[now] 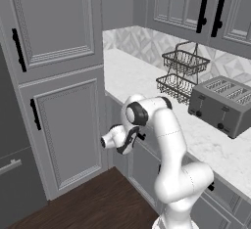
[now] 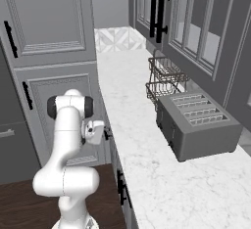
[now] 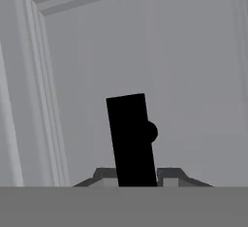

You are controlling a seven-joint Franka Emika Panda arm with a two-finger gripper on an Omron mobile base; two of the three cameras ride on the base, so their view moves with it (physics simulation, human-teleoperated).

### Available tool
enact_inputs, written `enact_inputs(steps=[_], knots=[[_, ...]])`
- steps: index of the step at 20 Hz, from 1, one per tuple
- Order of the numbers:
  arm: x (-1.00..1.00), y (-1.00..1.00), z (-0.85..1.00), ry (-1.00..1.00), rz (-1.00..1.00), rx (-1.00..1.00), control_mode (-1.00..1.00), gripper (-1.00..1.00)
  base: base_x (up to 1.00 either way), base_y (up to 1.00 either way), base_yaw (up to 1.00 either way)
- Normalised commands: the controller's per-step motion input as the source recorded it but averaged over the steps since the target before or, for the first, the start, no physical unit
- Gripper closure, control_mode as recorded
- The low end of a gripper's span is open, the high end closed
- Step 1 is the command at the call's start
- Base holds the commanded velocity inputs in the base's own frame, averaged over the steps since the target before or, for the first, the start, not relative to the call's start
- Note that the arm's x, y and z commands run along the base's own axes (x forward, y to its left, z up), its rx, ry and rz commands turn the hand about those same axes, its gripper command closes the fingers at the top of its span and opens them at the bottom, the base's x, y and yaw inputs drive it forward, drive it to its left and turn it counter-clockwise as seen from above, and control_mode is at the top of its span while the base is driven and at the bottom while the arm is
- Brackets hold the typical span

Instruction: Take a straw from the drawer in front and place it inside the glass cup on the dining counter.

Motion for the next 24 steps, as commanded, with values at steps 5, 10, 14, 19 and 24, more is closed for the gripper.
enact_inputs(steps=[5,10,14,19,24], knots=[[-0.44,0.98,0.03,0.00,0.00,0.00,-1.00,1.00,0.00,0.00,0.00],[-0.46,1.00,0.10,0.00,0.00,0.00,-1.00,1.00,0.00,0.00,0.00],[-0.38,1.00,0.17,0.04,0.00,0.00,-1.00,1.00,0.00,0.00,0.00],[-0.33,1.00,0.18,0.10,0.00,0.00,-1.00,1.00,0.00,0.00,0.00],[-0.27,1.00,0.23,0.14,0.00,0.04,-1.00,1.00,0.00,0.00,0.00]])
